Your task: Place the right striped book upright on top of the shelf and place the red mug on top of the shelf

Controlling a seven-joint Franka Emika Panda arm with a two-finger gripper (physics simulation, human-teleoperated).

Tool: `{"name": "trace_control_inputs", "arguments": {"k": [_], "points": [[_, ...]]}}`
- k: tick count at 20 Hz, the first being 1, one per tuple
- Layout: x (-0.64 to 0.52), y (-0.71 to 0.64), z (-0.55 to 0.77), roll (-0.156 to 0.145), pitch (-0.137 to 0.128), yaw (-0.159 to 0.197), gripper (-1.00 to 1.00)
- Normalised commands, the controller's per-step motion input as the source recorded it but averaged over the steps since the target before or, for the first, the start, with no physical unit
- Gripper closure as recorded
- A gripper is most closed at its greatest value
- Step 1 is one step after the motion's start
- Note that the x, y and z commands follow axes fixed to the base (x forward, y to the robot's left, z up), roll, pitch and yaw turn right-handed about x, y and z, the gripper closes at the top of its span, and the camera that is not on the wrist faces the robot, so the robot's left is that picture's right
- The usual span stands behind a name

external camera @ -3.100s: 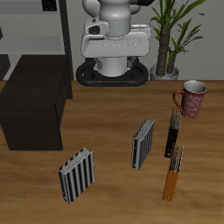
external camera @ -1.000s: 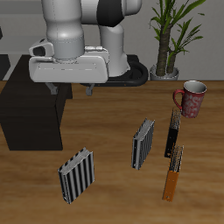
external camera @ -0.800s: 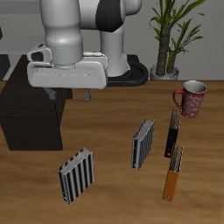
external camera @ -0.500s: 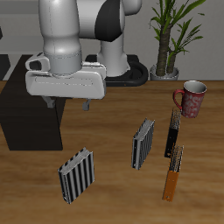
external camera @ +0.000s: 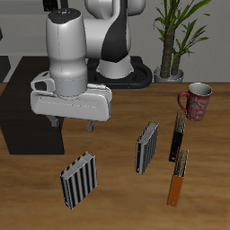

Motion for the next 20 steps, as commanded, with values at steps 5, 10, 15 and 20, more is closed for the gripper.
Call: {"name": "trace_control_inputs", "arguments": {"k": [5, 10, 15, 20], "points": [[0.14, 0.04, -0.36, 0.0, -0.012, -0.05, -1.0], [0.11, 0.08, -0.32, 0.014, 0.003, -0.044, -1.0], [0.12, 0.0, -0.31, -0.022, 0.017, -0.048, -1.0], [0.09, 0.02, -0.42, 0.0, 0.044, -0.02, -1.0]]}}
